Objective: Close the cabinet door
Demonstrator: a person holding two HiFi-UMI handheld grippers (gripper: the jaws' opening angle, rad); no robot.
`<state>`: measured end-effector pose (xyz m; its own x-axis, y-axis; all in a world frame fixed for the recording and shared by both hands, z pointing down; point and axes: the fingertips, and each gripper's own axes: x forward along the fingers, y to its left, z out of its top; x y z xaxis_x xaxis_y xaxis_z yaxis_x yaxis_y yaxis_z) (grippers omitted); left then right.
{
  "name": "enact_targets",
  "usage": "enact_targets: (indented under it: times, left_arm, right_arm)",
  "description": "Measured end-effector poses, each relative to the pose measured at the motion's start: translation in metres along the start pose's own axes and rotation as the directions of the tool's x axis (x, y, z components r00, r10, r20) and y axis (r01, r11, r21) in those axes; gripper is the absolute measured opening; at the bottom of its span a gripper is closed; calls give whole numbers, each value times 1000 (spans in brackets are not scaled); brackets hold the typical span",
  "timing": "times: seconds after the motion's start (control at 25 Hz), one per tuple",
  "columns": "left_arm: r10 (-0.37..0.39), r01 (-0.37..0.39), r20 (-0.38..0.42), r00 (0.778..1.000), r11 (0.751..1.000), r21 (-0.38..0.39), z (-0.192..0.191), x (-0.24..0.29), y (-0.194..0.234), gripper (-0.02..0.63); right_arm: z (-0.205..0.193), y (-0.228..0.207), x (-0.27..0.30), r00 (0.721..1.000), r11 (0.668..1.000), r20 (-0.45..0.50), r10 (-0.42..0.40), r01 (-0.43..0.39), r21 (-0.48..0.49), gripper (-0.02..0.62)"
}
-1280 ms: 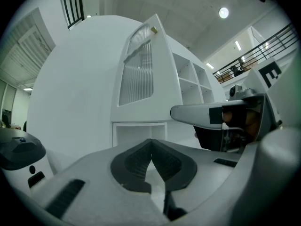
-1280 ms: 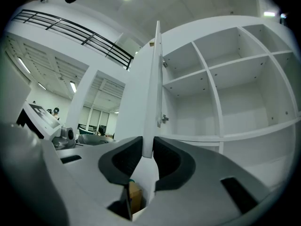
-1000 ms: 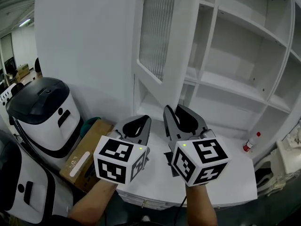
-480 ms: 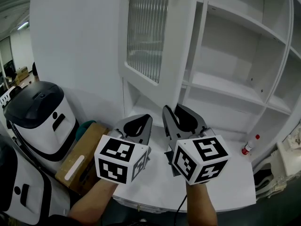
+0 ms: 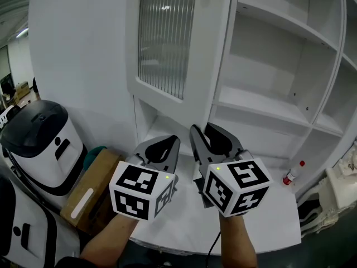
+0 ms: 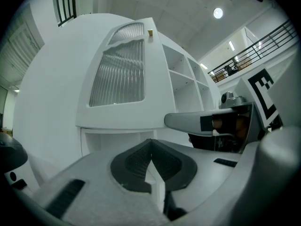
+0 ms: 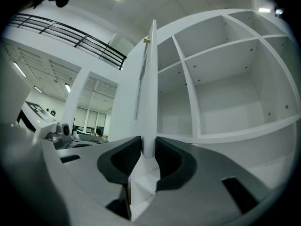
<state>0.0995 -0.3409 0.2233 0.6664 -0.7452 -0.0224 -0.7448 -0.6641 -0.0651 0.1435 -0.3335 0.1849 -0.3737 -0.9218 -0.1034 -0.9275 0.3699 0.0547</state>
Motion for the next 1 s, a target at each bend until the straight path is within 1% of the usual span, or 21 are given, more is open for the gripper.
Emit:
enact_targets:
  times: [0.28,0.52,0.72,0.88,1.0]
  left_arm:
    - [-43,43,1,999,999,-6,-2,24,1,12]
    - [-89,89,20,996,996,-4,6,45,2,12]
    - [-121,121,27,992,993,-4,8,60,2,12]
    - [-139,139,33,990,990,1,10,69,1,12]
    - [-153,153,38,987,988,6,12,75,0,12]
  right_arm:
    - [-2,-21,9,1000,999,-2,-31,31,4,111]
    - [-3,-34,17,999,999,-3,-50,50,10,121]
    - [-4,-49,23,994,994,-7,-110,110,-23,123]
    - [-5,-56,26,994,994,-7,-112,112,-13,123]
    - [-6,-63,29,991,991,-6,-130,130,-15,124]
